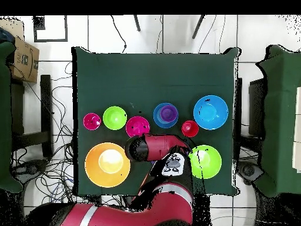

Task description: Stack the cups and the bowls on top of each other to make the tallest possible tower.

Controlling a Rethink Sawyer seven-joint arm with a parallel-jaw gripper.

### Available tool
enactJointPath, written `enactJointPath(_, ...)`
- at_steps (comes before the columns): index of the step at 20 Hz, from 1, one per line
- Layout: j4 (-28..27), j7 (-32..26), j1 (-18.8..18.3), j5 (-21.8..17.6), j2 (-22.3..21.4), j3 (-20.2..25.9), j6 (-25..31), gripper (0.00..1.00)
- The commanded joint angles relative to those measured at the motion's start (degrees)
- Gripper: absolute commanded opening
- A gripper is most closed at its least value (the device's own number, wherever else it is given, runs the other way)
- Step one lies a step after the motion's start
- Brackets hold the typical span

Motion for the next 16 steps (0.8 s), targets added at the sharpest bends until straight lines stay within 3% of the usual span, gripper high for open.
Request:
enactJointPath(1, -0.5, 5.8, -0.8, 2.3, -0.6, 5.5, -0.3, 1.00)
enactJointPath(13, -2.3, 6.0, -0.3, 1.8, 2.5, 3.9, -0.9, 1.00)
enactJointPath(14, -2.1, 6.4, -0.6, 1.8, 2.5, 4.0, -2.2, 0.00)
enactJointPath(16, -2.4, 6.9, 0.1, 1.8, 2.5, 3.2, -2.4, 0.00)
